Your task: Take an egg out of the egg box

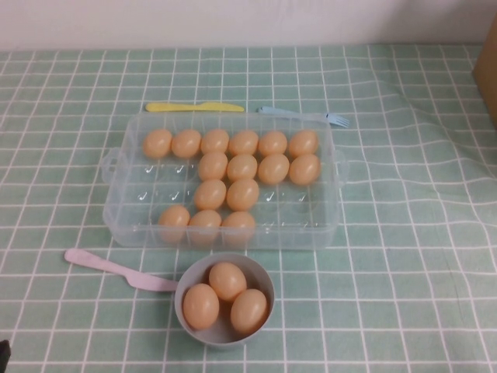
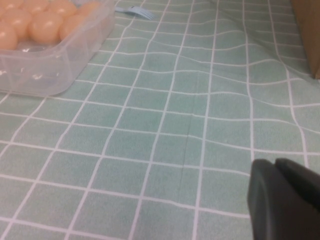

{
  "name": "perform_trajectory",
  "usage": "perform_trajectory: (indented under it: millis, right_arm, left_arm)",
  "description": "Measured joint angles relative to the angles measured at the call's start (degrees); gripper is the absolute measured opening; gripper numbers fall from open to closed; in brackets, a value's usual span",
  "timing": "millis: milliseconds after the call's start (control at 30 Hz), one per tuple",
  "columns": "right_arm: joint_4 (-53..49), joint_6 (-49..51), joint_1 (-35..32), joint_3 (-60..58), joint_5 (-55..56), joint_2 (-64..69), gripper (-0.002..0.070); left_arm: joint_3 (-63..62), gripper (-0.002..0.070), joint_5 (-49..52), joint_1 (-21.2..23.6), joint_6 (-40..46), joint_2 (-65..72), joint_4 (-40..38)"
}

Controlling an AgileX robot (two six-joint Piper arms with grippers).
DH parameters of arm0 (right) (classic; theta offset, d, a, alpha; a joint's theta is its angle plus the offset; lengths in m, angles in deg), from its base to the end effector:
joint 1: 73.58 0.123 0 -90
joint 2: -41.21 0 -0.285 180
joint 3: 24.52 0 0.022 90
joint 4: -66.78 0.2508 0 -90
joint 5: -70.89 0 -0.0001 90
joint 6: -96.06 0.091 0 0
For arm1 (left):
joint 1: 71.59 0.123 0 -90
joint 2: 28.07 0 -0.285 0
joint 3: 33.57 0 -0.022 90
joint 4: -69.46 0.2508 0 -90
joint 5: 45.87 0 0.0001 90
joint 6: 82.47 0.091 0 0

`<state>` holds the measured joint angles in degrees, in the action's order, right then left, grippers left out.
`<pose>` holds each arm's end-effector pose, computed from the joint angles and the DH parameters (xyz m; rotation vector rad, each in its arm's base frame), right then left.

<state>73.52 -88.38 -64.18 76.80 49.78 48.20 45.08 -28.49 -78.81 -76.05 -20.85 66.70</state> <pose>0.0513 0.0124 0.1724 -0.1520 1.8585 0.1754 0.0538 -0.0081 0.1779 0.1830 1.7927 -0.0557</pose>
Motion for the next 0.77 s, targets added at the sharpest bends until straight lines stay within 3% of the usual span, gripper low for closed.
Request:
perform_trajectory:
  millis: [767]
  right_arm:
    - [0.0, 0.0, 0.0, 0.0, 0.0, 0.0, -0.0018]
  left_arm:
    - [0.1, -0.0003, 3.6, 0.1, -0.1, 0.0, 0.8]
